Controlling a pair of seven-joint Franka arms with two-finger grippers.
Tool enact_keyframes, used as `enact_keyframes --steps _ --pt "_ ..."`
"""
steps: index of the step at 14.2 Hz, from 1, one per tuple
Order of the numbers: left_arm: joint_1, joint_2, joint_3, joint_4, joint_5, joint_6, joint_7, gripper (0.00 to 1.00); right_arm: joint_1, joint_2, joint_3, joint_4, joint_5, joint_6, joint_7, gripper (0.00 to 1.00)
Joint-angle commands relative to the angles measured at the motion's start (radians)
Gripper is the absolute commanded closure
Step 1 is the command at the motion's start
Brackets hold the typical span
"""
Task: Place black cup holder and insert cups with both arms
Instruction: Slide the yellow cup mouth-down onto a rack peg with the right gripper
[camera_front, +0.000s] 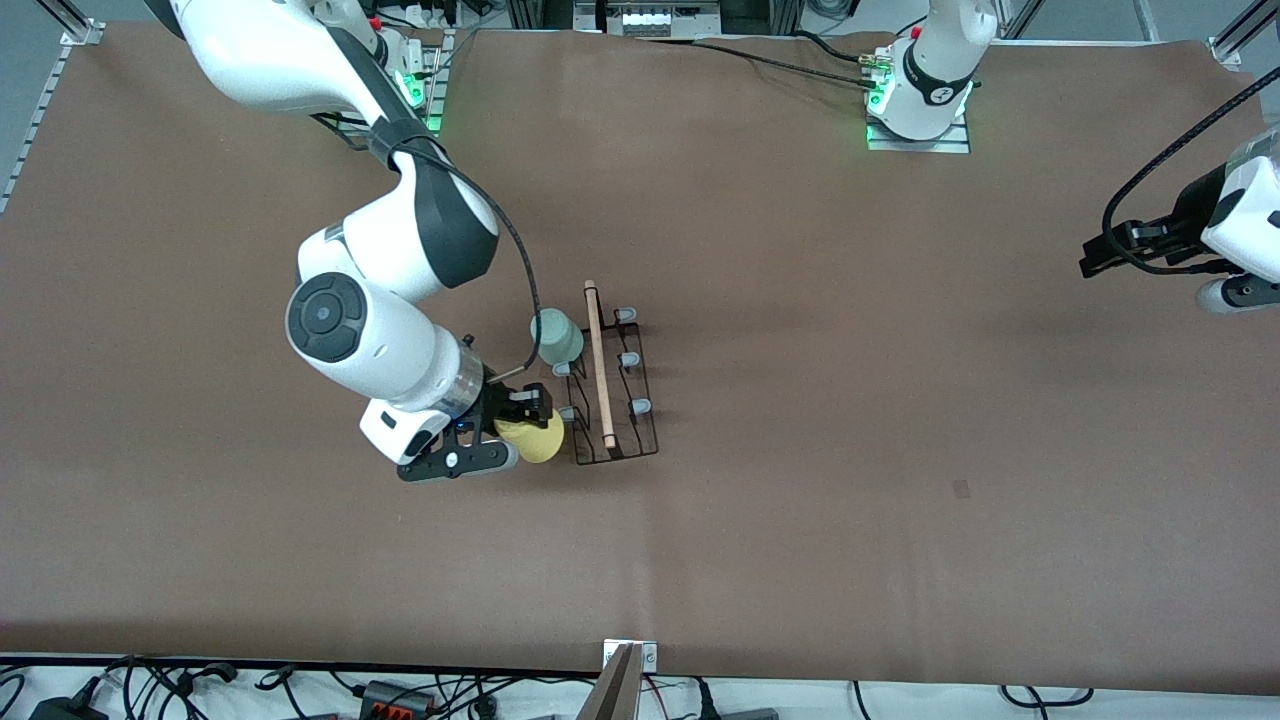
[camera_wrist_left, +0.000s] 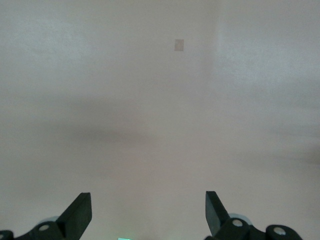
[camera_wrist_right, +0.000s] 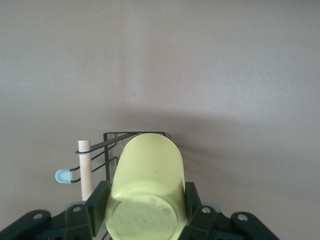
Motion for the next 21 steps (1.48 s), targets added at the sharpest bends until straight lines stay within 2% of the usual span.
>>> enact_keyframes --steps 1,13,14,15,16,21 --pt "0.007 -0.011 -0.003 0.001 -0.027 -0.009 0.021 0.00 0.035 0.017 0.000 0.000 -0.013 0.020 0.029 0.76" --pt "0.007 -0.009 -0.003 0.001 -0.028 -0.011 0.021 0.00 0.064 0.083 -0.002 -0.013 -0.064 0.095 0.030 0.76" --pt "0.007 -0.009 -0.003 0.001 -0.027 -0.009 0.021 0.00 0.064 0.092 -0.002 -0.013 -0.064 0.103 0.030 0.70" --pt "0.007 -0.009 -0.003 0.001 -0.028 -0.009 0.021 0.00 0.064 0.094 -0.003 -0.015 -0.071 0.103 0.030 0.40" --pt "0.007 -0.009 -0.003 0.001 -0.027 -0.009 0.021 0.00 0.065 0.094 -0.003 -0.015 -0.089 0.102 0.030 0.00" --pt "0.007 -0.009 -0.003 0.001 -0.028 -0.009 0.021 0.00 0.050 0.059 -0.013 -0.004 -0.106 -0.019 0.027 0.00"
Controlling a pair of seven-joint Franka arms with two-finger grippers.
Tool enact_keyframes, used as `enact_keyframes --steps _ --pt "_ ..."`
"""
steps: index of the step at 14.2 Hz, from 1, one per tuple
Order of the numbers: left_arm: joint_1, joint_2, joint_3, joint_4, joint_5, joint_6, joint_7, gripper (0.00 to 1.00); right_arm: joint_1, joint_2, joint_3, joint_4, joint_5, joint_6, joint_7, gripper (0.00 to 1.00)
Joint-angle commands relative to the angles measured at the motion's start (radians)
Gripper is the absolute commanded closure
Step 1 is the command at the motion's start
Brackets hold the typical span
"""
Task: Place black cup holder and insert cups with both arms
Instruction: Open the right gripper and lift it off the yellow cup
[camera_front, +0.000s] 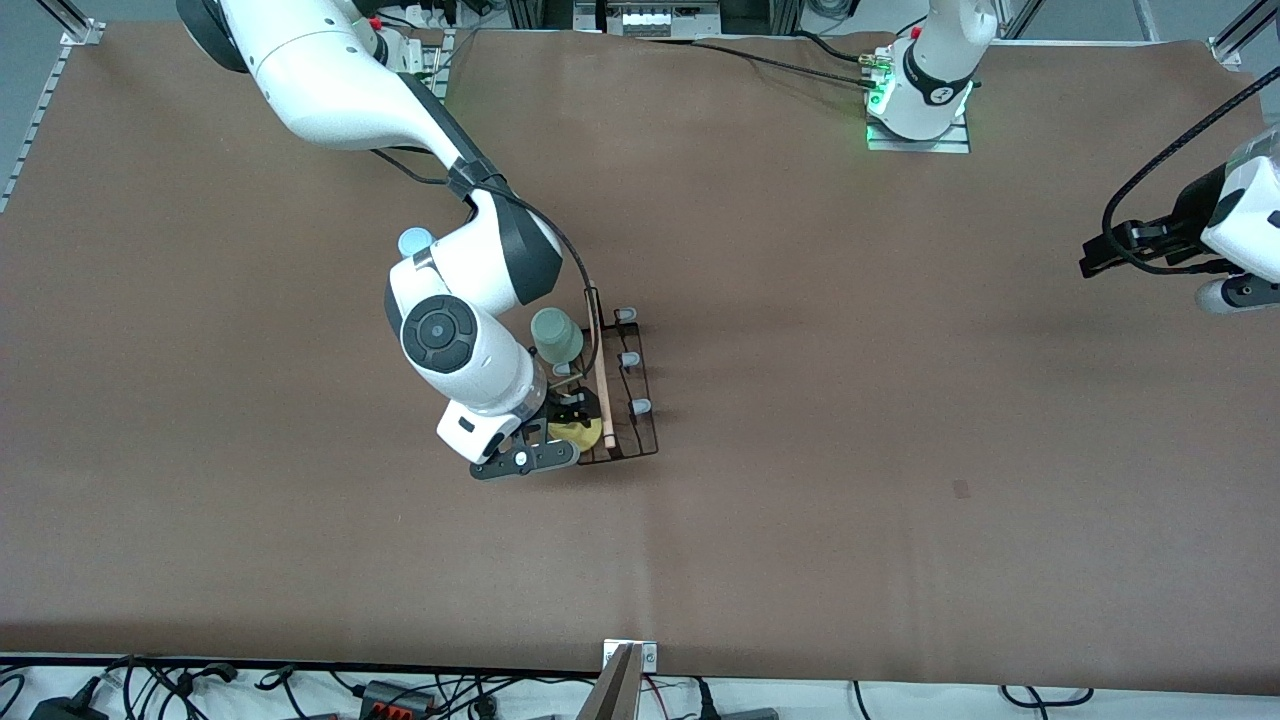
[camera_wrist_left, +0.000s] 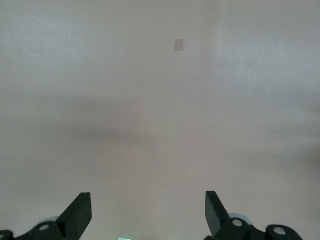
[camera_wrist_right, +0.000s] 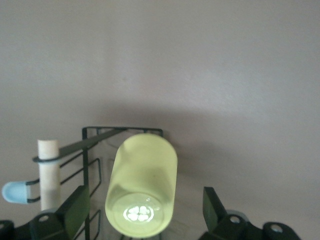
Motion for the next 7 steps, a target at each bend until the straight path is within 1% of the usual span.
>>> enact_keyframes --steps 1,3,5,7 --pt "0.007 -0.009 -0.003 0.001 -0.028 -0.009 0.020 0.00 -0.008 -0.044 -0.013 0.003 -0.018 -0.085 0.008 0.00" --pt "0.007 -0.009 -0.003 0.001 -0.028 -0.009 0.020 0.00 -0.013 -0.080 -0.058 0.003 -0.017 -0.151 0.005 0.00" --pt "0.007 -0.009 -0.003 0.002 -0.028 -0.009 0.020 0.00 -0.030 -0.131 -0.123 -0.001 -0.017 -0.194 -0.008 0.00" --pt "0.007 -0.007 -0.003 0.001 -0.028 -0.009 0.020 0.00 -0.071 -0.163 -0.144 0.001 -0.020 -0.265 -0.012 0.00"
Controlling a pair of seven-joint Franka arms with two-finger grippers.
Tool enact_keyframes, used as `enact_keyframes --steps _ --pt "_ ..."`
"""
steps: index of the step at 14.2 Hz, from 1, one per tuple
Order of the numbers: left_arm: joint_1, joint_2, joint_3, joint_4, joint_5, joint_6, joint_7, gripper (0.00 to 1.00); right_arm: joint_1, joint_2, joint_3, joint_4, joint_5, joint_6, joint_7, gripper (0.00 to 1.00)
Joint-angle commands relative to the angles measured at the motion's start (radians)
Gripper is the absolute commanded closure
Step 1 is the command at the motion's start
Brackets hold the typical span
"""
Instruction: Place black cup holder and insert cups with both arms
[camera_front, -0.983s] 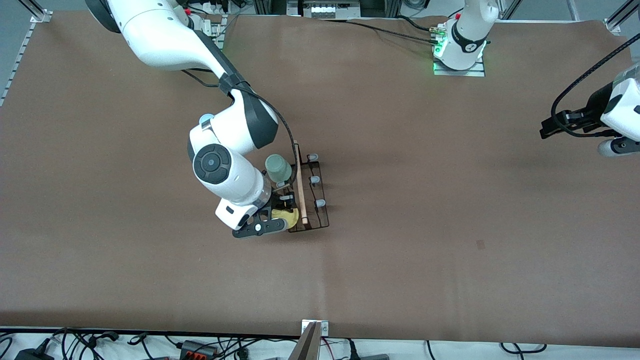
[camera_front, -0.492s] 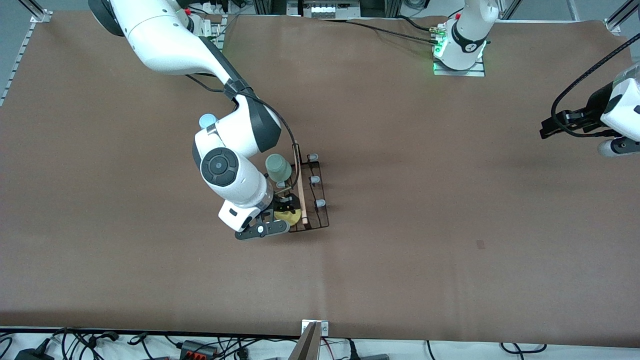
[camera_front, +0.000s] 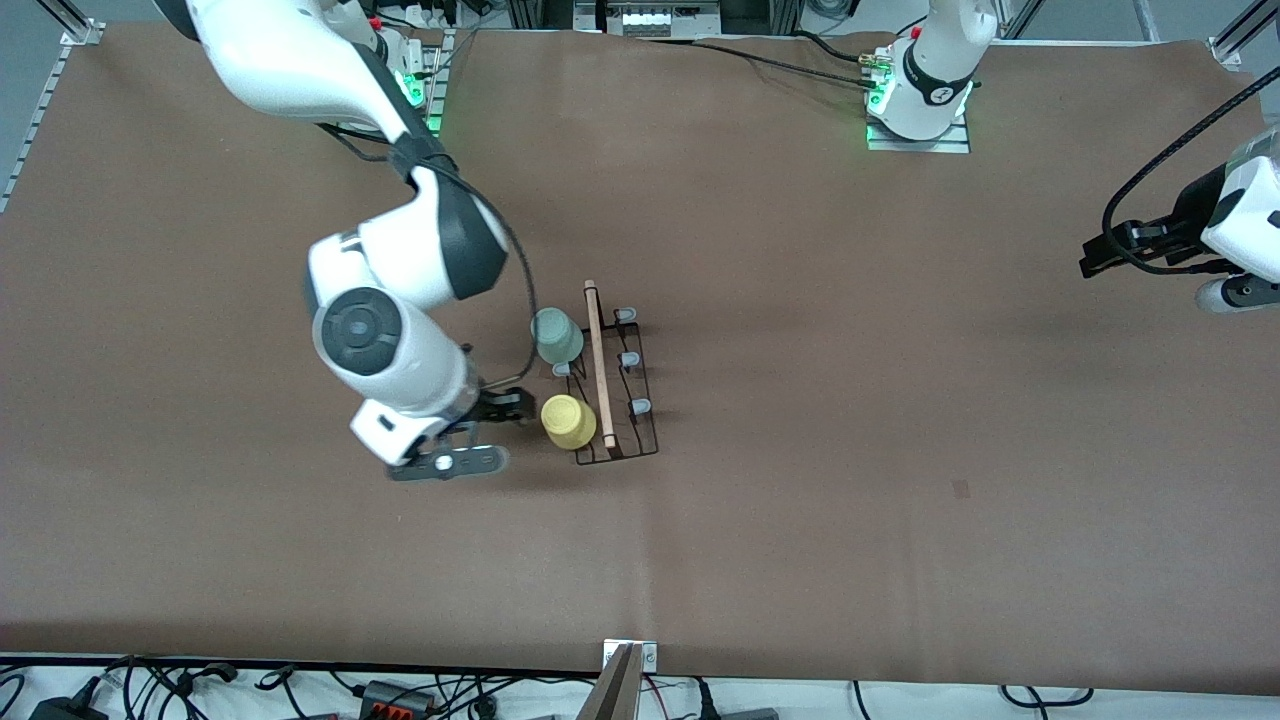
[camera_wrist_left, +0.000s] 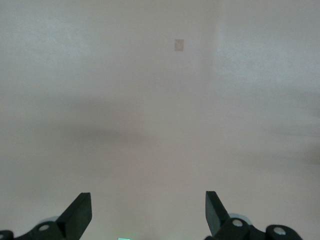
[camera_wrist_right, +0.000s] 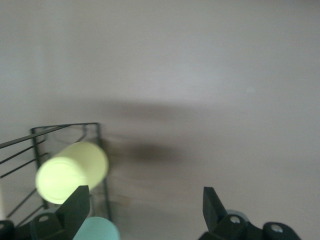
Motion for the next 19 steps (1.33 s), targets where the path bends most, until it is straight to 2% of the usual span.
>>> enact_keyframes --steps 1,4,7,10,13,16,19 --pt "0.007 -0.008 -0.003 0.003 -0.028 -0.009 0.020 0.00 -0.063 -0.067 -0.011 -0.013 -0.012 -0.095 -0.026 0.00" --pt "0.007 -0.008 -0.003 0.001 -0.028 -0.009 0.020 0.00 -0.130 -0.127 -0.014 -0.013 -0.012 -0.173 -0.092 0.00" --pt "0.007 -0.008 -0.003 0.003 -0.027 -0.009 0.020 0.00 -0.199 -0.187 -0.042 -0.026 -0.002 -0.195 -0.141 0.00" --pt "0.007 -0.008 -0.003 0.001 -0.028 -0.009 0.020 0.00 -0.302 -0.329 -0.030 -0.200 -0.005 -0.146 -0.197 0.00" --pt "0.007 -0.006 -0.003 0.003 -0.028 -0.009 0.020 0.00 -0.394 -0.409 -0.020 -0.260 -0.003 -0.154 -0.301 0.00" --pt "0.008 -0.006 -0.003 0.003 -0.028 -0.009 0.020 0.00 -0.491 -0.437 0.062 -0.263 -0.003 -0.164 -0.341 0.00" --pt "0.007 -0.006 -0.002 0.001 -0.028 -0.009 0.020 0.00 -0.465 -0.449 0.049 -0.262 -0.017 -0.181 -0.344 0.00"
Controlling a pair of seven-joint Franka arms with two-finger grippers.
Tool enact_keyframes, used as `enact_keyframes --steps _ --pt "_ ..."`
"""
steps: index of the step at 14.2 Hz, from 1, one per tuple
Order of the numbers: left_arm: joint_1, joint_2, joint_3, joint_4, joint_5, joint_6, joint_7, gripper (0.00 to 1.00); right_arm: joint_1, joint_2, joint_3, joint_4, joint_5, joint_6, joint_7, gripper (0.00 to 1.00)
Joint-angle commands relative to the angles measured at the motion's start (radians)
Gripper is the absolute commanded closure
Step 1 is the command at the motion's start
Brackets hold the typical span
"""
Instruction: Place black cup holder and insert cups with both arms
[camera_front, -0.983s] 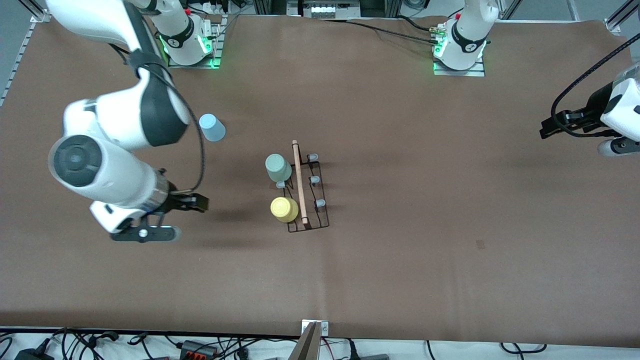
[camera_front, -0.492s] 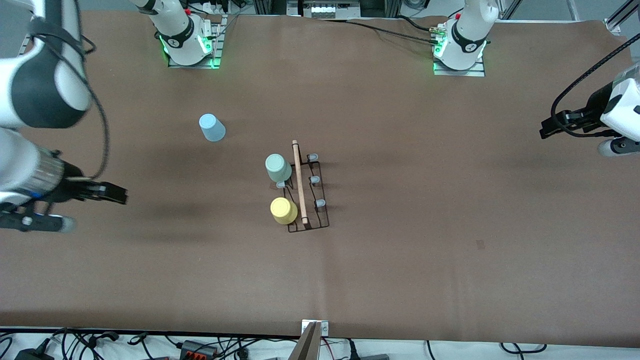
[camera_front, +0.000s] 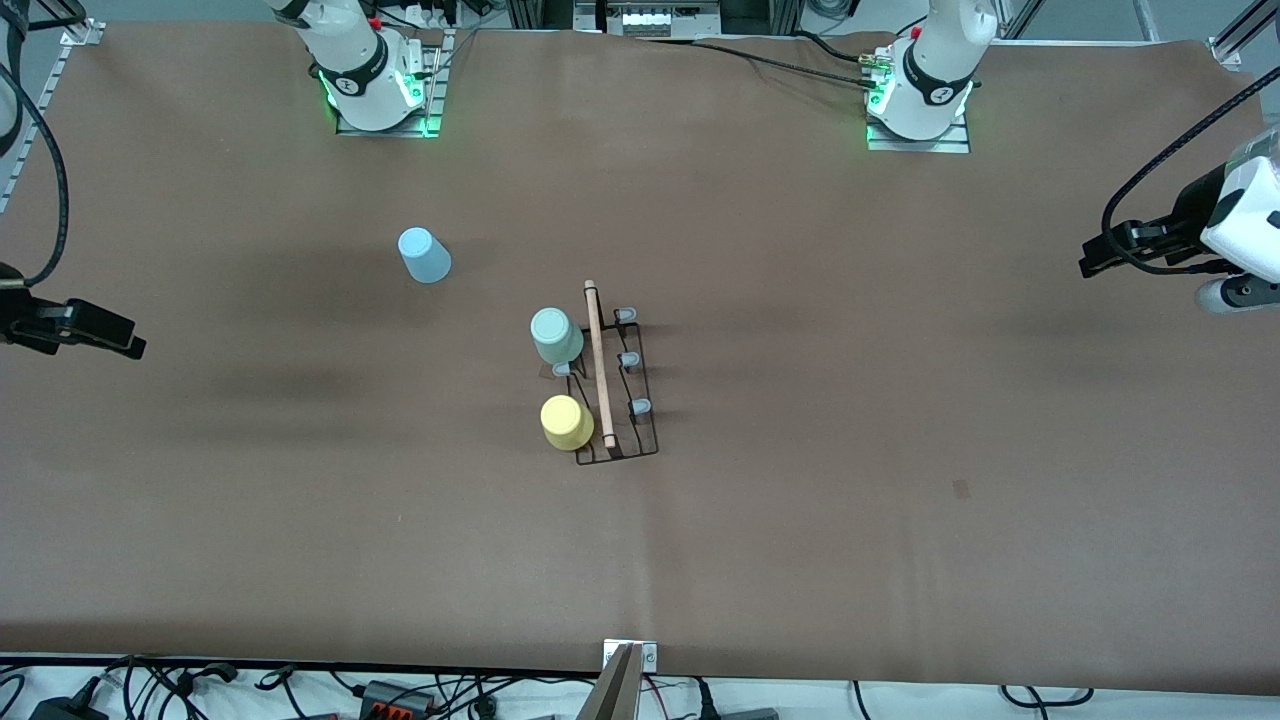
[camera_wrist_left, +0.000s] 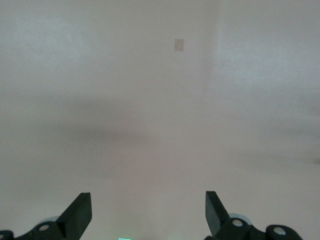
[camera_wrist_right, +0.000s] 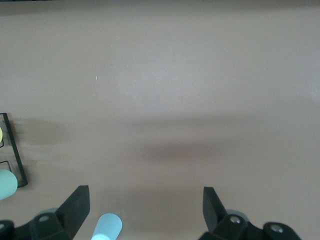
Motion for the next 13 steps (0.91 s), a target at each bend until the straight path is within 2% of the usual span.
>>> enact_keyframes --steps 1,5,7,10,13 --pt "0.007 -0.006 -0.003 0.003 -0.027 -0.009 0.020 0.00 0.025 -0.028 -0.016 -0.033 -0.021 -0.004 -0.026 0.00" --pt "0.009 -0.007 -0.003 0.001 -0.027 -0.009 0.020 0.00 0.035 -0.054 -0.041 -0.056 -0.023 0.004 -0.065 0.00" --pt "0.009 -0.006 -0.003 0.002 -0.027 -0.009 0.020 0.00 0.035 -0.106 -0.040 -0.138 -0.050 0.032 -0.062 0.00" --pt "0.007 -0.006 -0.002 0.001 -0.028 -0.009 0.020 0.00 0.031 -0.210 -0.038 -0.307 -0.053 0.113 -0.062 0.00" --pt "0.007 -0.006 -0.002 0.003 -0.027 -0.009 0.020 0.00 0.033 -0.310 -0.038 -0.444 -0.053 0.136 -0.045 0.00"
